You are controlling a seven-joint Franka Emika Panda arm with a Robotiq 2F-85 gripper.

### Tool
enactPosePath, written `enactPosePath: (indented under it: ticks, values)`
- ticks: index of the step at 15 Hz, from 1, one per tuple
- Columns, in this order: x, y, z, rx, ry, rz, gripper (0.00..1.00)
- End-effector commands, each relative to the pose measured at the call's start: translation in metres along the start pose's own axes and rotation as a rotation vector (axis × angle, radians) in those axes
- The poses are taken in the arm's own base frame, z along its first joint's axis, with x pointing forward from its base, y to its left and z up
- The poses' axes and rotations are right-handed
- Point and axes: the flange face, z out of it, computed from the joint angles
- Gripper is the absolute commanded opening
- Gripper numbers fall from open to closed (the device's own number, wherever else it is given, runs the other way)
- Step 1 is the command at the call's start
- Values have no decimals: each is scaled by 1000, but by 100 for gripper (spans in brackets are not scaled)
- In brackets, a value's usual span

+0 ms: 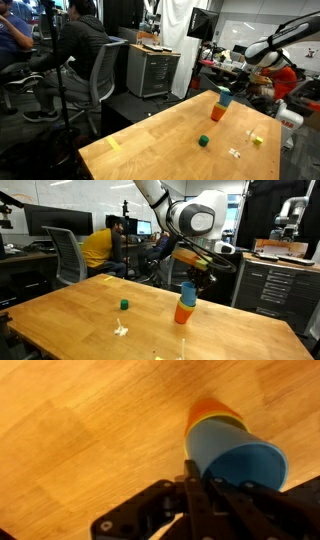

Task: Stack the cups into the orange cup

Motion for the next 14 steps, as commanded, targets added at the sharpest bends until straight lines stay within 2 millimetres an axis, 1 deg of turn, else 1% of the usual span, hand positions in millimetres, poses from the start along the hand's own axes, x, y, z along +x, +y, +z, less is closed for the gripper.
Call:
enactPosePath:
  ticks: [1,4,5,6,12,14]
  values:
    - [-16,-30,8,-24,-4,-36,1]
    - [-25,-51,20,-21,-4,-63,1]
    - [-26,-53,20,-22,0,-68,1]
    - [-19,-43,6,-26,5,-73,1]
    - [-15,-25,-10,-65,34,-63,2]
    - [-14,-23,-13,-70,37,-61,2]
